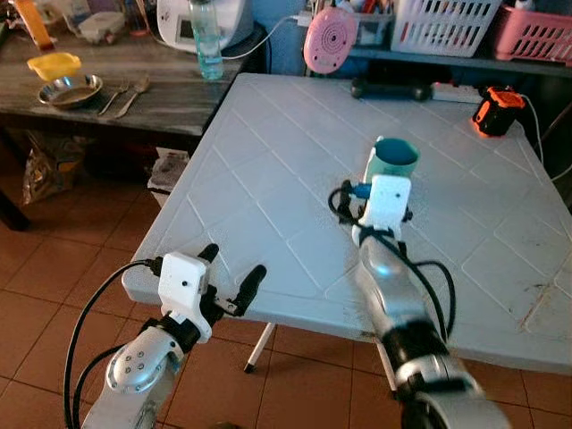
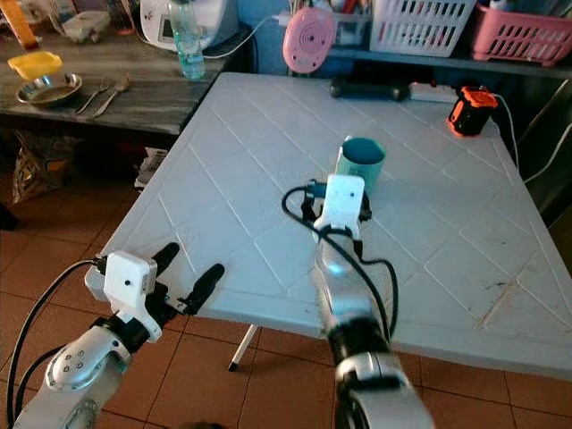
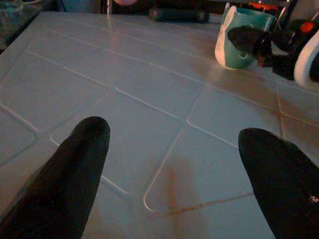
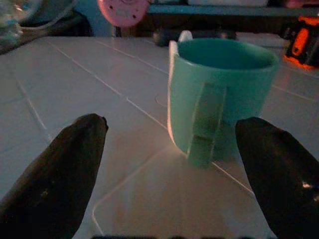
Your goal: Setting the table
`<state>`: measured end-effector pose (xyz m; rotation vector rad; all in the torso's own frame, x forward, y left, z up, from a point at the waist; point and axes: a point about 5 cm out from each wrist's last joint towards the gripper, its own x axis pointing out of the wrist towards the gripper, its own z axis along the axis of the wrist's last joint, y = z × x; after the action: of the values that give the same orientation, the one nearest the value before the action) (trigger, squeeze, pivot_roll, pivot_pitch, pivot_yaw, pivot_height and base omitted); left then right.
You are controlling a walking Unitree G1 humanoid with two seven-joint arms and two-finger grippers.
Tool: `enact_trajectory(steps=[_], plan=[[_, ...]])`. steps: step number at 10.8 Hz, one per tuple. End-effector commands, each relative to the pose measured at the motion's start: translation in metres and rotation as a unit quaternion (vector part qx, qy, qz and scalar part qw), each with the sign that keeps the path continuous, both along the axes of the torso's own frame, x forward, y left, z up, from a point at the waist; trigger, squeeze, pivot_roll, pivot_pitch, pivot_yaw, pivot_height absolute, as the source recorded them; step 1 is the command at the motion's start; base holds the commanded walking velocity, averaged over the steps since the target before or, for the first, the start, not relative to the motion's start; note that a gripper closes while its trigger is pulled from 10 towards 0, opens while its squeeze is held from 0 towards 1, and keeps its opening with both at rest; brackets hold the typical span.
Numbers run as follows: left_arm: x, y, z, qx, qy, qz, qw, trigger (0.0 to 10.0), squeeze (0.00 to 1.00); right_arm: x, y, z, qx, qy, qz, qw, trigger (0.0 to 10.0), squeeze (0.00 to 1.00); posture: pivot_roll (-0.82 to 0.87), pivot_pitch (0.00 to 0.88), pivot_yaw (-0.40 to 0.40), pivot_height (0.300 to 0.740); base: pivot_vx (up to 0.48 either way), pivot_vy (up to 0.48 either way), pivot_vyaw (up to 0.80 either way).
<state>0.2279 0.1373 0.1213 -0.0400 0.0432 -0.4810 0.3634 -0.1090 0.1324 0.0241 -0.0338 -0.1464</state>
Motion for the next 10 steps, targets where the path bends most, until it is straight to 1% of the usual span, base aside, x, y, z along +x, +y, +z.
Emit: enact_trajectory(steps=[1, 2, 3, 4, 5, 6, 7, 10], plan=[[-0.002, 0.001, 0.003, 0.002, -0.003, -0.005, 1.0, 10.0, 0.0, 0.003, -0.004, 0.0, 0.004, 0.001, -0.017, 1.0, 10.0, 0.0, 0.24, 0.116, -0.002, 0.74, 0.0, 0.0, 0.0], [-0.003, 0.001, 0.003, 0.002, -0.003, -0.003, 1.0, 10.0, 0.0, 0.006, -0.009, 0.0, 0.011, 0.003, -0.034, 0.999, 10.0, 0.0, 0.24, 0.114, 0.001, 0.74, 0.0, 0.0, 0.0], [-0.003, 0.001, 0.004, 0.002, -0.002, -0.004, 1.0, 10.0, 0.0, 0.009, -0.013, 0.001, 0.009, 0.002, -0.044, 0.999, 9.6, 0.0, 0.24, 0.116, 0.001, 0.74, 0.0, 0.0, 0.0], [-0.003, 0.0, 0.004, 0.002, -0.001, -0.006, 1.0, 10.0, 0.0, 0.012, -0.018, 0.003, 0.007, 0.001, -0.052, 0.999, 9.4, 0.0, 0.24, 0.116, 0.003, 0.74, 0.0, 0.0, 0.0], [-0.003, 0.0, 0.004, 0.002, -0.001, -0.006, 1.0, 10.0, 0.0, 0.013, -0.02, 0.003, 0.006, 0.0, -0.055, 0.998, 8.7, 0.0, 0.24, 0.117, 0.006, 0.74, 0.0, 0.0, 0.0], [-0.003, 0.0, 0.004, 0.002, -0.001, -0.006, 1.0, 10.0, 0.0, 0.015, -0.023, 0.005, 0.006, -0.003, -0.058, 0.998, 3.1, 0.0, 0.24, 0.119, 0.007, 0.74, 0.0, 0.0, 0.0], [-0.004, 0.0, 0.003, 0.003, 0.0, -0.006, 1.0, 10.0, 0.0, 0.016, -0.023, 0.006, 0.007, -0.005, -0.059, 0.998, 0.0, 0.0, 0.24, 0.119, 0.007, 0.74, 0.0, 0.0, 0.0], [-0.004, 0.001, 0.003, 0.002, 0.001, -0.002, 1.0, 10.0, 0.0, 0.019, -0.026, 0.009, 0.003, -0.008, -0.069, 0.998, 0.0, 0.0, 0.25, 0.117, 0.007, 0.74, 0.0, 0.0, 0.0]])
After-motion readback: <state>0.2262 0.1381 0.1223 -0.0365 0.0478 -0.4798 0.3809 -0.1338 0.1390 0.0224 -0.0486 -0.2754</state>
